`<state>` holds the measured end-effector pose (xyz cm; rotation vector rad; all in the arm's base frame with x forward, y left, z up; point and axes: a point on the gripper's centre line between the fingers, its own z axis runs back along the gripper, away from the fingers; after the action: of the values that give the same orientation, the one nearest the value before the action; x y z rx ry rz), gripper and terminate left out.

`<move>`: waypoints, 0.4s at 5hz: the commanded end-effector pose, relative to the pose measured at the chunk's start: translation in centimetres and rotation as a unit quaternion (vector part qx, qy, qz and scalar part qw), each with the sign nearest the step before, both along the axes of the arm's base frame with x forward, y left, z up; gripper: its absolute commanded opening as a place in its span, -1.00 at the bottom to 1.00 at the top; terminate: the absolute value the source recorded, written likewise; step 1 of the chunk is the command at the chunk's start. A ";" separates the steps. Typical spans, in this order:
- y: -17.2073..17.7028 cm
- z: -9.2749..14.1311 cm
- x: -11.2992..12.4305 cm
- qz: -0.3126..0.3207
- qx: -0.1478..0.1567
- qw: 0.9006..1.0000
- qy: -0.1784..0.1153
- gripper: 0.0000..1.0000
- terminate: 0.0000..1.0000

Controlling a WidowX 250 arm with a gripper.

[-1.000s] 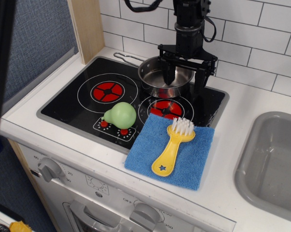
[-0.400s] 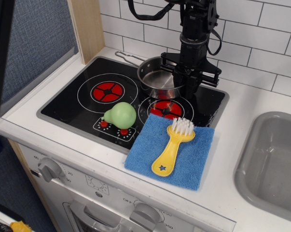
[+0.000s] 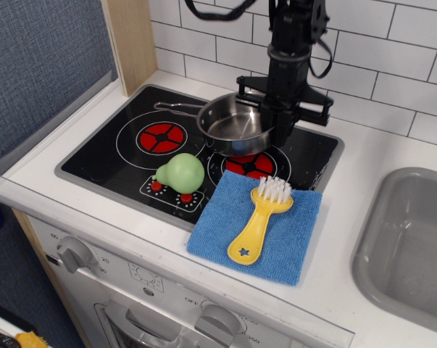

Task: Move bowl to lower left of cooktop

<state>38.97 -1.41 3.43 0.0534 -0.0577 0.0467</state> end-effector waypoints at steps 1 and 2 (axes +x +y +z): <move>5.0 9.8 -4.1 0.006 0.015 0.995 -0.097 -1.00 -1.00; 9.4 8.9 -7.6 0.023 0.056 0.995 -0.079 -1.00 -1.00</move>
<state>30.96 8.23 10.00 0.1491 -0.1484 0.1033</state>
